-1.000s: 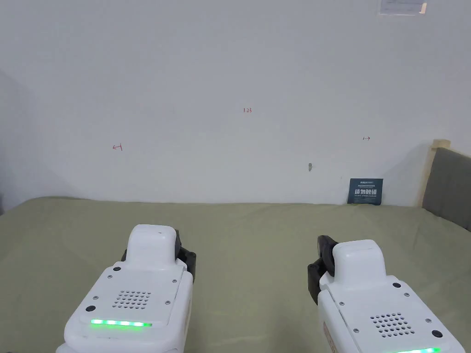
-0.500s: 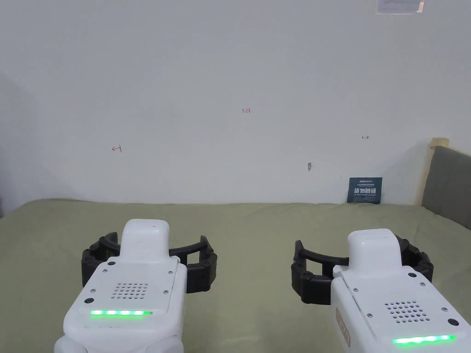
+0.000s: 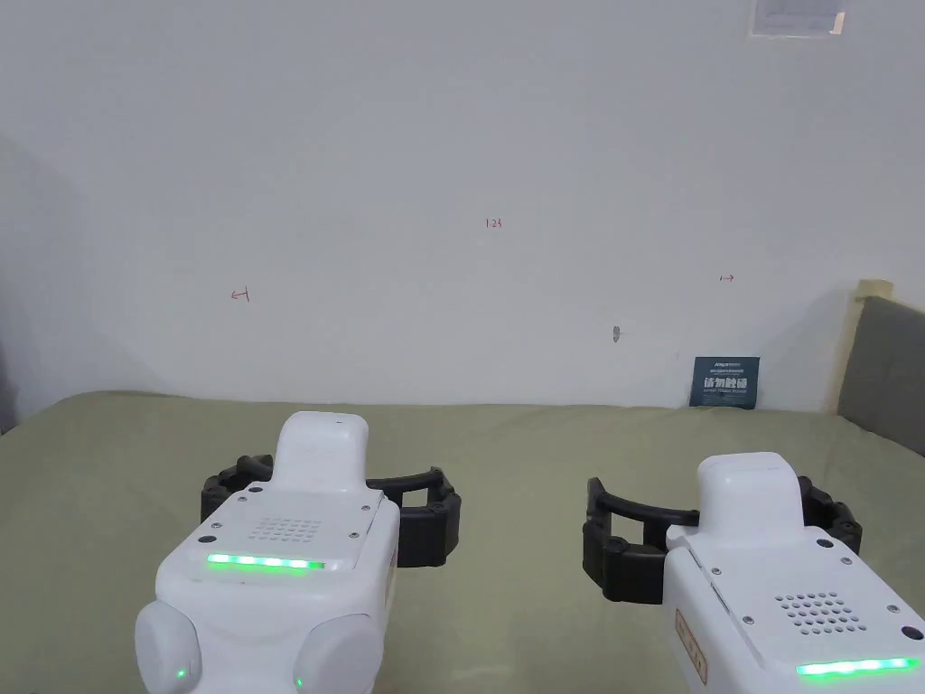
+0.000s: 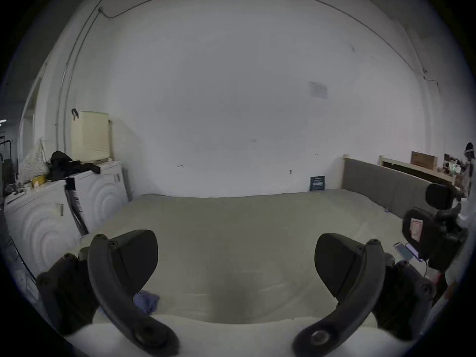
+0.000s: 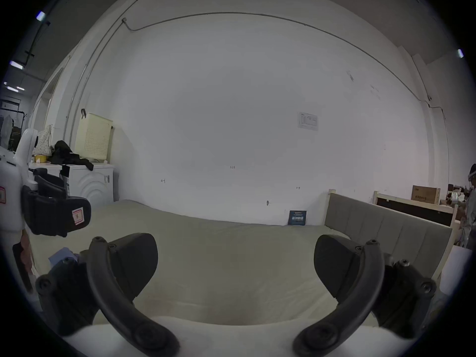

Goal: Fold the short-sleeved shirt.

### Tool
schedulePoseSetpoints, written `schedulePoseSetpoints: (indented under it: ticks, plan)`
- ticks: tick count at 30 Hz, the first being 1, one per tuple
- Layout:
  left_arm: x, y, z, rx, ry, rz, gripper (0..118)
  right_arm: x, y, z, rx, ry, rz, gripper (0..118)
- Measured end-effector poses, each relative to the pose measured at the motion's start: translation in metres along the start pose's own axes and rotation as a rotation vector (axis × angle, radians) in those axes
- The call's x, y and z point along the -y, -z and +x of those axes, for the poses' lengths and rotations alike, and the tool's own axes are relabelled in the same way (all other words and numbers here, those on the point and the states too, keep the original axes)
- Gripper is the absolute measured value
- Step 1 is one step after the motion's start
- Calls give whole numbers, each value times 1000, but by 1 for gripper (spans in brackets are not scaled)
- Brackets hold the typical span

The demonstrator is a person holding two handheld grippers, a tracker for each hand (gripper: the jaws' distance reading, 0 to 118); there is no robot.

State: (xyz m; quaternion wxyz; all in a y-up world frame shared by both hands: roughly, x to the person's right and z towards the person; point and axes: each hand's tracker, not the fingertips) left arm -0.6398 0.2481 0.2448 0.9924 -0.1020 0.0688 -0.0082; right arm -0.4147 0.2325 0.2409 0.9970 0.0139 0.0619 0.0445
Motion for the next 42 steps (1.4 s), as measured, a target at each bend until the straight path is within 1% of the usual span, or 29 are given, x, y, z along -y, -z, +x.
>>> schedulePoseSetpoints:
  ticks: [2,5,7,10,15,16,18,20,23,24,26,28,30,31,32,39,42]
  plan:
    - [0,0,-3,7,-10,0,118,1,0,0,-4,4,-3,118]
    - [-3,-3,-12,104,-94,-25,118,2,1,1,1,1,-6,118]
    - [-4,-5,-13,98,-96,-16,118,3,2,2,-1,8,-9,118]
    - [-4,-6,-9,34,-32,-29,118,3,2,2,1,14,-10,118]
    - [0,-5,-4,18,12,6,118,2,1,2,-5,18,-9,118]
    - [3,-7,-2,3,29,60,118,2,1,3,-4,19,-9,118]
    - [6,-10,4,-59,87,78,118,1,0,1,-5,18,-7,118]
    - [7,-15,11,-146,93,70,118,1,1,2,-9,15,-10,118]
    - [4,-15,18,-345,68,-55,118,1,0,1,-9,15,-14,118]
    - [2,-15,17,-354,57,-76,118,1,-1,2,-10,17,-16,118]
    - [3,-19,7,-215,26,-7,118,2,-2,2,-12,21,-17,118]
    - [3,-17,5,-230,38,-10,118,2,-3,4,-13,22,-21,118]
    - [2,-23,0,-108,27,30,118,2,-4,3,-13,19,-21,118]
    - [0,-24,-1,-83,28,17,118,2,-3,4,-9,21,-19,118]
    - [-1,-23,0,-109,22,10,118,1,-3,4,-11,23,-18,118]
    - [9,-25,2,-75,33,148,118,-1,-4,3,-16,30,-14,118]
    - [14,-20,0,-68,45,123,118,0,-4,3,-13,34,-10,118]
